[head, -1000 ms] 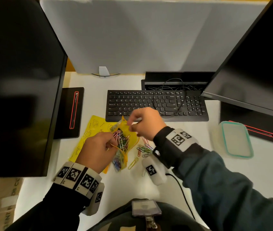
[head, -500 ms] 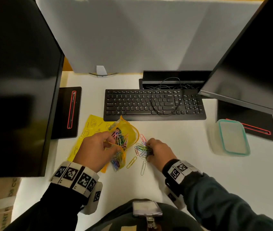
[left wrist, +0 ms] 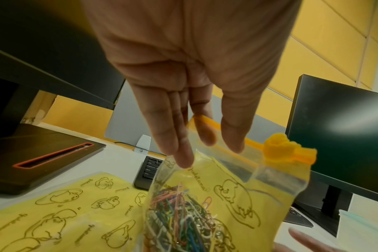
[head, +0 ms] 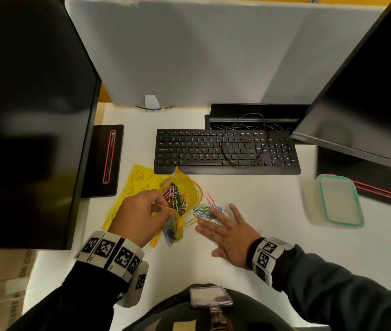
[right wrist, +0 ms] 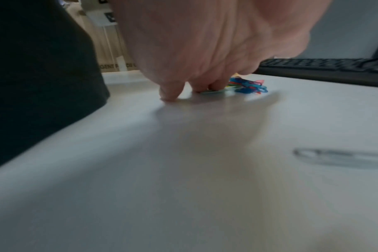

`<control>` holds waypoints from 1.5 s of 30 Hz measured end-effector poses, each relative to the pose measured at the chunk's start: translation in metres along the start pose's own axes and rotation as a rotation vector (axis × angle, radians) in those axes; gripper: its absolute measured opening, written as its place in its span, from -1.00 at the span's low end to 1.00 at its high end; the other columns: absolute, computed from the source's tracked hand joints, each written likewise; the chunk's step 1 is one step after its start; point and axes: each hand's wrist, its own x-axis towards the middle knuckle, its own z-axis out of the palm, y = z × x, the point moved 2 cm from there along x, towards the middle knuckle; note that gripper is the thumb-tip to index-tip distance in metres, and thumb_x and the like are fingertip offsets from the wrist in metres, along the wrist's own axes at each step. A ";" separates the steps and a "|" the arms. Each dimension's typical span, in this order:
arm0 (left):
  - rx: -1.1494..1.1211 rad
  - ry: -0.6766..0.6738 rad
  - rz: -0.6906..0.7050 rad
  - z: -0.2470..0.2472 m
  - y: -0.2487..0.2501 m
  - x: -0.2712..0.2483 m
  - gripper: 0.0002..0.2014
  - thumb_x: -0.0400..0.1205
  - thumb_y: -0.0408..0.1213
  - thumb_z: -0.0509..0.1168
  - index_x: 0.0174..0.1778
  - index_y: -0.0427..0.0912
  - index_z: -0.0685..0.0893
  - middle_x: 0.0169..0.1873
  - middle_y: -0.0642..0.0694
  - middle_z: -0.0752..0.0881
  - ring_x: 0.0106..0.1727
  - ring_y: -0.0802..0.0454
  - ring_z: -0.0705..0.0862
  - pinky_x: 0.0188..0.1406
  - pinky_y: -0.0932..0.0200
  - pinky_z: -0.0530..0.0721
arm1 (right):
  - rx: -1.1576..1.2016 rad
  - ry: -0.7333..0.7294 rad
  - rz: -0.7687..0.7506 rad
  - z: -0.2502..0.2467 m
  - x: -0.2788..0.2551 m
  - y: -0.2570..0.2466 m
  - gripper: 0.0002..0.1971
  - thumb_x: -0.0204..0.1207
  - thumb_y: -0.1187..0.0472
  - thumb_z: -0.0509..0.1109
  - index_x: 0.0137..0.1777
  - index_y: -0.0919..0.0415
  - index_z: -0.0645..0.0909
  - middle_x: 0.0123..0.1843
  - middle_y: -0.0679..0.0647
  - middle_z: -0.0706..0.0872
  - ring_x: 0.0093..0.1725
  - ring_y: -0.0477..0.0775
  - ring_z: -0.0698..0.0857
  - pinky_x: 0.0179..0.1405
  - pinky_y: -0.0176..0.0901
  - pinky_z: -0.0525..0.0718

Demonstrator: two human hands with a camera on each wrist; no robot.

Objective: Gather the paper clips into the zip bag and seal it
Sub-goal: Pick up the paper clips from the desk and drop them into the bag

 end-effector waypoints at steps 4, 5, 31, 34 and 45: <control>0.012 -0.007 -0.007 -0.001 -0.001 0.001 -0.86 0.37 -0.16 0.50 -0.34 -0.02 0.65 -0.14 0.03 0.73 -0.20 0.20 0.69 -0.12 0.06 0.70 | 0.171 0.123 0.011 -0.026 0.003 0.017 -0.22 0.49 -0.05 0.31 0.63 -0.04 -0.01 0.67 -0.05 0.16 0.64 0.24 0.16 0.53 0.43 0.05; 0.018 -0.008 -0.007 -0.001 -0.001 0.002 -0.86 0.37 -0.16 0.50 -0.34 -0.01 0.65 -0.15 0.03 0.73 -0.20 0.20 0.69 -0.13 0.07 0.70 | 0.255 0.104 0.065 -0.032 0.005 0.022 -0.13 0.49 0.03 0.35 0.64 -0.05 -0.17 0.70 -0.04 -0.02 0.66 0.22 0.09 0.58 0.32 0.02; -0.040 -0.026 0.010 0.002 0.001 0.003 -0.87 0.39 -0.32 0.47 -0.32 -0.03 0.66 -0.07 -0.03 0.74 -0.19 0.16 0.71 -0.09 0.04 0.71 | 0.869 0.440 0.500 -0.069 0.011 0.057 -0.84 0.46 0.37 0.36 -0.03 0.22 0.73 -0.09 0.21 0.78 -0.09 0.18 0.69 -0.10 -0.24 0.54; -0.032 -0.031 0.034 0.004 0.003 0.004 -0.85 0.40 -0.37 0.45 -0.34 -0.02 0.65 -0.09 -0.02 0.73 -0.18 0.17 0.70 -0.13 0.13 0.68 | 0.932 0.549 0.423 -0.104 0.002 0.053 -0.87 0.48 0.35 0.40 -0.03 0.23 0.74 -0.21 0.13 0.74 -0.20 0.06 0.62 -0.12 -0.31 0.48; -0.003 -0.011 0.082 0.001 0.001 0.001 -0.88 0.39 -0.34 0.46 -0.32 -0.06 0.67 -0.25 0.04 0.68 -0.18 0.19 0.65 -0.15 0.07 0.67 | 0.892 0.662 0.244 -0.143 0.022 0.041 -0.72 0.47 0.32 0.42 0.18 0.15 0.62 0.12 0.10 0.71 -0.05 -0.04 0.59 0.01 -0.23 0.55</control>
